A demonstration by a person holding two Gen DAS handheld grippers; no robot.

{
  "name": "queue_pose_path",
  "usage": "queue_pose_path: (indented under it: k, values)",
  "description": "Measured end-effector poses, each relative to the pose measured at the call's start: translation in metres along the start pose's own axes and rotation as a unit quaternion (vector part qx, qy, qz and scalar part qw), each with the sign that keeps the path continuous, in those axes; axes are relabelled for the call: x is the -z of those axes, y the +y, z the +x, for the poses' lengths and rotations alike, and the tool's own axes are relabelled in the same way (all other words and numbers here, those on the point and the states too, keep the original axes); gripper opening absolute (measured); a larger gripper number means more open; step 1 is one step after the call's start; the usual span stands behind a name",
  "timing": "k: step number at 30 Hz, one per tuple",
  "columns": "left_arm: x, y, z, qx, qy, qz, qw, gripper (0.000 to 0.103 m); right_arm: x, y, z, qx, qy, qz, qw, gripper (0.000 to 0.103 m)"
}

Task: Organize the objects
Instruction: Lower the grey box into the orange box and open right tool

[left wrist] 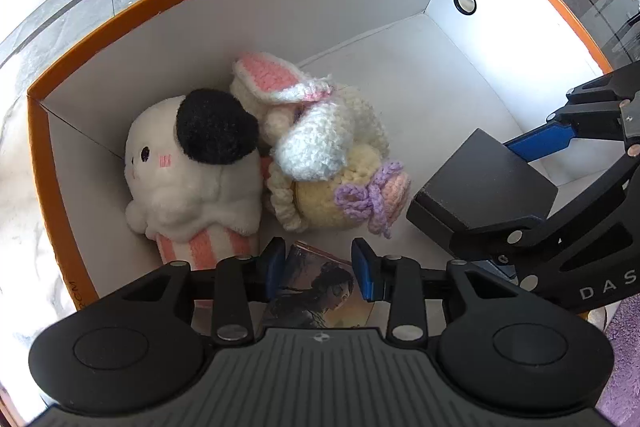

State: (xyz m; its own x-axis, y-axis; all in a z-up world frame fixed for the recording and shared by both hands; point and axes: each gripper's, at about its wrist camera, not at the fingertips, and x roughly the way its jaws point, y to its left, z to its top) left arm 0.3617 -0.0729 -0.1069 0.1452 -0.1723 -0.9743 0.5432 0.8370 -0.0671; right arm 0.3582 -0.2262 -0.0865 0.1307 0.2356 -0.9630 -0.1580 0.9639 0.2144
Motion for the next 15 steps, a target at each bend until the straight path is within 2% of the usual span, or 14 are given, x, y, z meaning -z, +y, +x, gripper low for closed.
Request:
queue_pose_path:
  k: [4,7,10,15]
  values:
    - [0.0,-0.001,0.0,0.05,0.01,0.004,0.9987,0.037,0.0,-0.004,0.0,0.011,0.006,-0.006,1.0,0.077]
    - [0.0,-0.002,0.006,0.097,0.044,0.002,0.9943,0.037,0.002,-0.009,0.001,0.015,0.014,-0.009,1.0,0.077]
    - [-0.001,-0.002,0.009,0.084,0.054,0.003,0.995,0.036,0.001,-0.013,0.001,0.006,0.027,-0.005,1.0,0.077]
    - [0.006,0.007,-0.017,0.073,0.014,-0.003,0.9972,0.036,0.002,-0.009,0.003,-0.002,0.035,-0.007,0.999,0.077]
